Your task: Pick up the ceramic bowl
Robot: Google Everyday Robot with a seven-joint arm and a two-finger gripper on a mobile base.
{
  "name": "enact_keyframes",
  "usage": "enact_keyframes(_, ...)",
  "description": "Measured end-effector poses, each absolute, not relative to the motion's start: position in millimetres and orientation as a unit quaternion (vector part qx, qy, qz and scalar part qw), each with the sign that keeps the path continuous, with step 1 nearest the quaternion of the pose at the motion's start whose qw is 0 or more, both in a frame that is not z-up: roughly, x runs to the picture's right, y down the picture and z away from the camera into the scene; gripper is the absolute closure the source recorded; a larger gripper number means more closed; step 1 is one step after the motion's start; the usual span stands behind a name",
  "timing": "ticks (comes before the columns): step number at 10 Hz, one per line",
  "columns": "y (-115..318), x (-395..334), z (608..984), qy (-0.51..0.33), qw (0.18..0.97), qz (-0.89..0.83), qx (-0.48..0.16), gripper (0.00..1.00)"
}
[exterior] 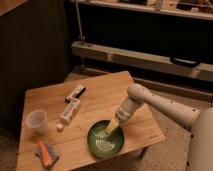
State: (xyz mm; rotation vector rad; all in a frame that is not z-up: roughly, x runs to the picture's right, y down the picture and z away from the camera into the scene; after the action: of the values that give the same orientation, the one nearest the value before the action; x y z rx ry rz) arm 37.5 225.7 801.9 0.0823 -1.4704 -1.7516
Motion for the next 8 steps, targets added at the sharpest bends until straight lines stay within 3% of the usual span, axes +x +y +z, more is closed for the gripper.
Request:
enact_keyframes(3,249,43,822,-0.58,0.442,-0.684,0.019,0.98)
enact_keyframes(8,251,48,827,-0.573,0.449,-0.685,0.034,1.0)
